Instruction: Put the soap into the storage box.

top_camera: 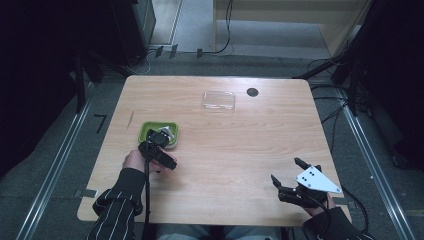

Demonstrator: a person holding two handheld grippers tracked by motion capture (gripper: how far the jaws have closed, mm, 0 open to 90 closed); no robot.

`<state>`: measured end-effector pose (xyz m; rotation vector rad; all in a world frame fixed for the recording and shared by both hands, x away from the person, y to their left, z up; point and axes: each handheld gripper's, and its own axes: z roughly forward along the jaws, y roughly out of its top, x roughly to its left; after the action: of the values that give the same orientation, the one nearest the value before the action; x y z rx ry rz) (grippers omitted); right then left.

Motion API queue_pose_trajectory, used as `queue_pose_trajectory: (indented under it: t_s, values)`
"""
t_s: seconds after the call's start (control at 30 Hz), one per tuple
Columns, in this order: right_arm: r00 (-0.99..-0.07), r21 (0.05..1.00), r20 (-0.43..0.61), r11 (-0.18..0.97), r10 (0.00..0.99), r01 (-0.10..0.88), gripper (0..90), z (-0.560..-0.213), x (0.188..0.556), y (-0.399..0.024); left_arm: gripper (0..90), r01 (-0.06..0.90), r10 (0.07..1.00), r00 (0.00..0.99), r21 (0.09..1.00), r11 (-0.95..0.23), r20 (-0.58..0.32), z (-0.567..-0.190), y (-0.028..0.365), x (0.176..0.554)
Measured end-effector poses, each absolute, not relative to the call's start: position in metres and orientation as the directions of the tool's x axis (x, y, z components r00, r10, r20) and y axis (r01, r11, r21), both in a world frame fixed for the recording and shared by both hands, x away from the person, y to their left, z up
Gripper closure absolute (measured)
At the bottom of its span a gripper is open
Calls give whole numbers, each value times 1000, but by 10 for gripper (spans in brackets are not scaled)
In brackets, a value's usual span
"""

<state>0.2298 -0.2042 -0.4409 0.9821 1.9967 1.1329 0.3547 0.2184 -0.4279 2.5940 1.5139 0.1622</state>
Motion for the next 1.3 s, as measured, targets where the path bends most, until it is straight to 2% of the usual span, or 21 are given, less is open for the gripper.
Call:
queue_pose_trajectory:
  t_s: [1.3]
  values:
    - [-521,886,-166,359,837,295,135,-441,230,-204,138,866,888,459,208,-455,31,-414,221,359]
